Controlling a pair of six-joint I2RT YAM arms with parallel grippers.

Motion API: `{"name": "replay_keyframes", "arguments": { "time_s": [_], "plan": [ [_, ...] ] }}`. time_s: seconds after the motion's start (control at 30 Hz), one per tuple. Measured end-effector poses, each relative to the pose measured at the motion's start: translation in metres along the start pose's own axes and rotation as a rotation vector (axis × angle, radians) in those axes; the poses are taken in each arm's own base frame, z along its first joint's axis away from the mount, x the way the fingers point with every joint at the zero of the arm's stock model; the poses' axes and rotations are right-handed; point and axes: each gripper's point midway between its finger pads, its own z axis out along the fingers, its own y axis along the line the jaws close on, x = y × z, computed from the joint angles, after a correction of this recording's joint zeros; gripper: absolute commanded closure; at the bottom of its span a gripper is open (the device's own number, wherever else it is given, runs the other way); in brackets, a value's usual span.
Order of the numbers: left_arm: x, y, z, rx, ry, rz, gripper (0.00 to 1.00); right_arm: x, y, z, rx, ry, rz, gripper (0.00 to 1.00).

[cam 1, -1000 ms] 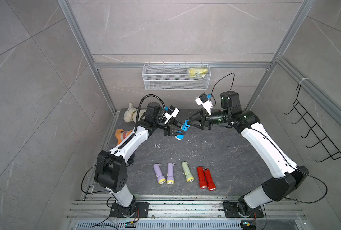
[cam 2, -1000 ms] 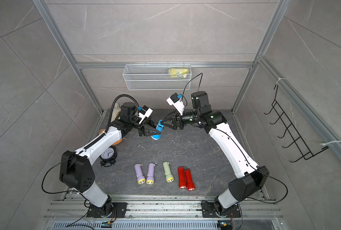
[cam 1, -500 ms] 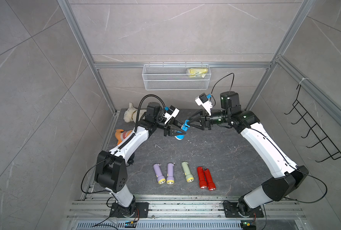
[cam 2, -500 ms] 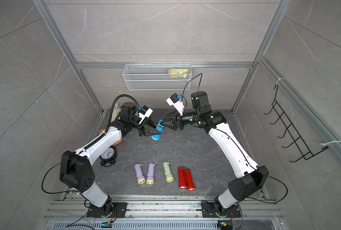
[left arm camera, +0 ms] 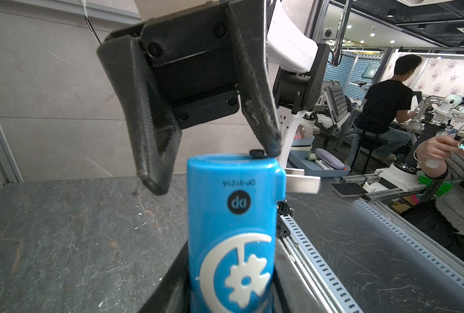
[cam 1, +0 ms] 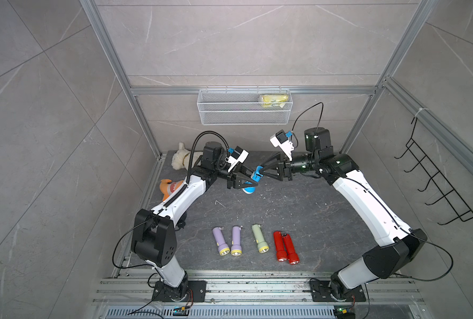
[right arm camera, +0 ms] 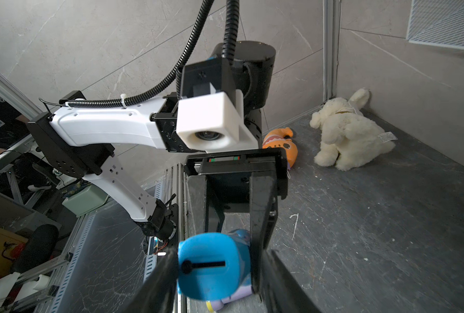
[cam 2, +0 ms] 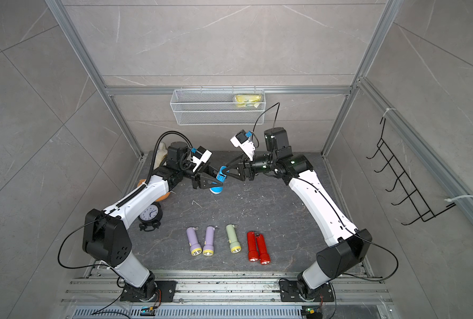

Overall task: Close the plug at the bottom of the flashlight
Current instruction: Close the plug of the flashlight.

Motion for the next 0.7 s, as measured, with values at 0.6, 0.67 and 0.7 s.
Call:
{"name": "replay_keyframes", "arguments": {
  "time_s": [0.6, 0.67, 0.7],
  "plan": [
    [0.0004, -0.0022, -0.0032, 0.011, -0.006, -0.008, 1.0, -0.0077, -0.0035, 0.0015, -0.002, -0.028, -0.022, 0.9],
    [0.0008, -0.0022, -0.0039, 0.008, -0.006, -0.006, 1.0, -0.0093, -0.0052, 0.0005, 0.004, -0.034, -0.026, 0.96],
    [0.0007, -0.0023, -0.0039, 0.008, -0.006, -0.006, 1.0, -0.0093, -0.0054, 0.0007, 0.003, -0.034, -0.028, 0.99]
  ]
}}
